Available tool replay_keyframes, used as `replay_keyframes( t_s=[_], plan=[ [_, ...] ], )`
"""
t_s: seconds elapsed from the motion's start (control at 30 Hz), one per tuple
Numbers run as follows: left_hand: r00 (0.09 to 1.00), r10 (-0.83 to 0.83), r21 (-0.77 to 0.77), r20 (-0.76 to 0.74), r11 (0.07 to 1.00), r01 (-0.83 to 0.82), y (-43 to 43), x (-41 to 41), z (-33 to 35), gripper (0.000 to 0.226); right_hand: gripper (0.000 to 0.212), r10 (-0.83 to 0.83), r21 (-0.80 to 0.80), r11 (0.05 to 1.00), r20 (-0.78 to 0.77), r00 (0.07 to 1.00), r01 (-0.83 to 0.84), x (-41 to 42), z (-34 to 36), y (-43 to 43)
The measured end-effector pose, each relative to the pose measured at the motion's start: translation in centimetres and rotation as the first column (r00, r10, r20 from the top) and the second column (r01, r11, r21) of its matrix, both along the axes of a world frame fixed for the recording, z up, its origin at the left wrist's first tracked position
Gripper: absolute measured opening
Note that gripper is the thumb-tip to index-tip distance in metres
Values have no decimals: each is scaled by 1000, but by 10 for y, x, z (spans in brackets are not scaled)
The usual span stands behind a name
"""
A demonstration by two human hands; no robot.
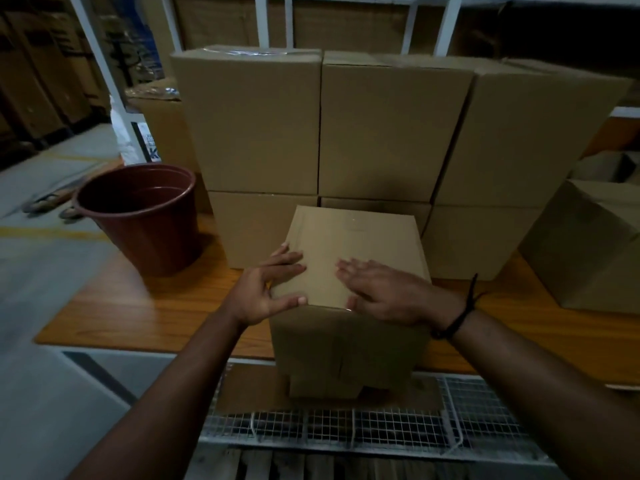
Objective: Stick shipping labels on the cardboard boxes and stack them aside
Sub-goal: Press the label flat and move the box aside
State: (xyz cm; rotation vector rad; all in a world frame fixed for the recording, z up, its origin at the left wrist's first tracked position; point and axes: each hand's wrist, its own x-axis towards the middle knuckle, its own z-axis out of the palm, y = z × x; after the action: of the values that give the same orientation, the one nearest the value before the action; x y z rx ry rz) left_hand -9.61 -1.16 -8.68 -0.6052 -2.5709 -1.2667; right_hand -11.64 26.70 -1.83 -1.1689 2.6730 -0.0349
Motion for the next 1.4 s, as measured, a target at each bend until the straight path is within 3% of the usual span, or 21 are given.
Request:
replay_keyframes(
  t_s=[0.07, 0.2, 0.37, 0.53, 0.67, 0.83, 1.0, 1.1, 1.23, 1.4],
  plan=[
    [1000, 2, -15, -19, 1000, -3, 0, 0, -1, 79, 66, 24, -5, 1000, 44, 999, -24, -5, 0, 4],
    [999, 0, -19, -39, 1000, -1, 0, -4, -1, 79, 61, -272, -37, 962, 4, 962, 272, -32, 8, 21],
    [997, -7, 14, -77, 1000, 9, 1, -5, -7, 77, 63, -35, -9, 999, 49, 998, 36, 7, 1, -12],
    [998, -11, 5, -62, 1000, 11, 1, -6, -8, 79, 58, -303, 9, 953, -37, 952, 304, -28, 8, 10],
    [997, -12, 27, -77, 1000, 14, -1, -8, -11, 80, 57, -111, -2, 994, 26, 994, 111, 6, 0, -13],
    [998, 7, -5, -67, 1000, -7, -2, -8, -9, 83, 55, -319, -15, 948, -19, 947, 319, -6, 3, 22],
    [997, -5, 21, -74, 1000, 6, -3, -5, -7, 82, 72, -324, -124, 942, -114, 939, 311, 48, -15, 43],
    [999, -20, 56, -40, 998, 22, -1, -4, -7, 74, 67, -485, -347, 839, -133, 864, 418, 63, -36, 68],
    [999, 39, 199, -36, 980, -31, 0, 14, -26, 87, 67, -596, -670, 537, 130, 793, 513, 75, -67, 70],
    [991, 95, 196, 98, 974, -112, 7, 50, -77, 117, 59, -540, -770, 438, 188, 821, 464, 78, -75, 62]
  ],
)
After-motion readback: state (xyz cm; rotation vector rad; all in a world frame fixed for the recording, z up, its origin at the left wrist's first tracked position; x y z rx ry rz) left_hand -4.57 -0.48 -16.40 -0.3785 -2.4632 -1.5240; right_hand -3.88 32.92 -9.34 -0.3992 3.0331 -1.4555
